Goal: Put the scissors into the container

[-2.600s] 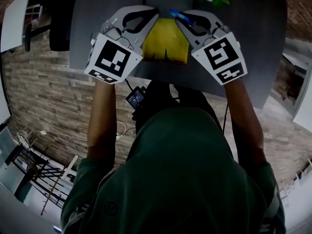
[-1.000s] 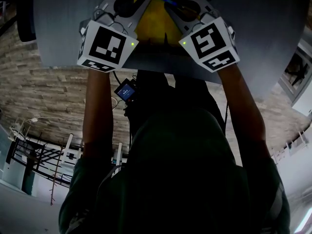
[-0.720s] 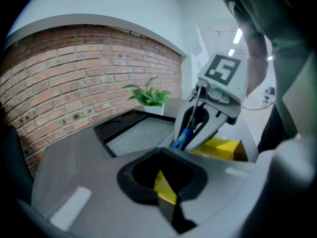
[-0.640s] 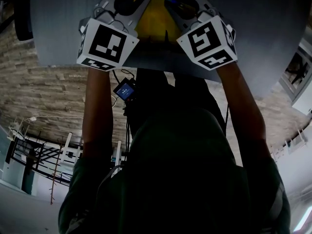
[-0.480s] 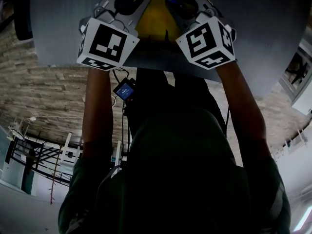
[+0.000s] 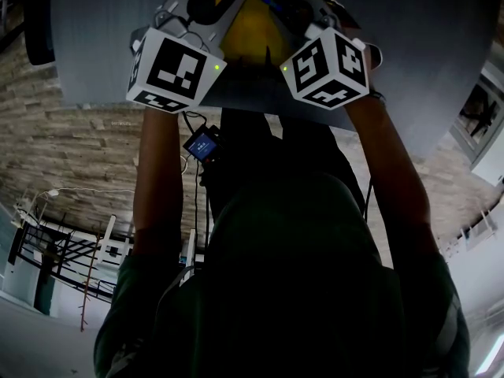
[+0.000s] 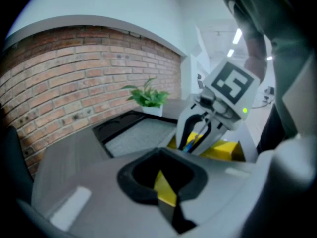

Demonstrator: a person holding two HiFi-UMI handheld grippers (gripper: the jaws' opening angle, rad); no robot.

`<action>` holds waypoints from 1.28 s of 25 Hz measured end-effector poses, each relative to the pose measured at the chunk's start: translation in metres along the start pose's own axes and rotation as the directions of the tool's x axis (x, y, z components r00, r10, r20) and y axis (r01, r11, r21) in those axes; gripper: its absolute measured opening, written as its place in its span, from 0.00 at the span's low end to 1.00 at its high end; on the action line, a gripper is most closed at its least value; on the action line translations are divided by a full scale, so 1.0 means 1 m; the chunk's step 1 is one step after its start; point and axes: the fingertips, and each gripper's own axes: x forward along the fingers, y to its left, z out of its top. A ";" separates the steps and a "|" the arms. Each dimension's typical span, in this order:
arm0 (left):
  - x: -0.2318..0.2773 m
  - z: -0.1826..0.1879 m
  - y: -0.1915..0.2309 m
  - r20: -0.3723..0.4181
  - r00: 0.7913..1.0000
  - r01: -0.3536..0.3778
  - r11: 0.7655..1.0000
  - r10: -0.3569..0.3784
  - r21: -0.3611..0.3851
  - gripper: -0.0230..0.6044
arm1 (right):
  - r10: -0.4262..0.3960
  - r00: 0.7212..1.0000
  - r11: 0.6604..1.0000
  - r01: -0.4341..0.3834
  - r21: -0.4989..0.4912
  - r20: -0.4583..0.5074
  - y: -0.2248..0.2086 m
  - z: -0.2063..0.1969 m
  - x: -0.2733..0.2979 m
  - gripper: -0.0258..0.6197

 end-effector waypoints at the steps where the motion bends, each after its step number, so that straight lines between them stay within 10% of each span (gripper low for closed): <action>1: -0.001 0.001 0.000 0.000 1.000 0.000 1.000 0.000 0.001 0.04 | 0.008 1.000 1.000 -0.008 -0.003 -0.004 0.001 0.000 -0.001 0.11; 32: -0.070 0.084 -0.010 0.023 0.998 -0.066 0.993 0.064 0.096 0.04 | 0.265 0.964 0.963 -0.263 -0.060 0.032 0.056 0.033 -0.079 0.26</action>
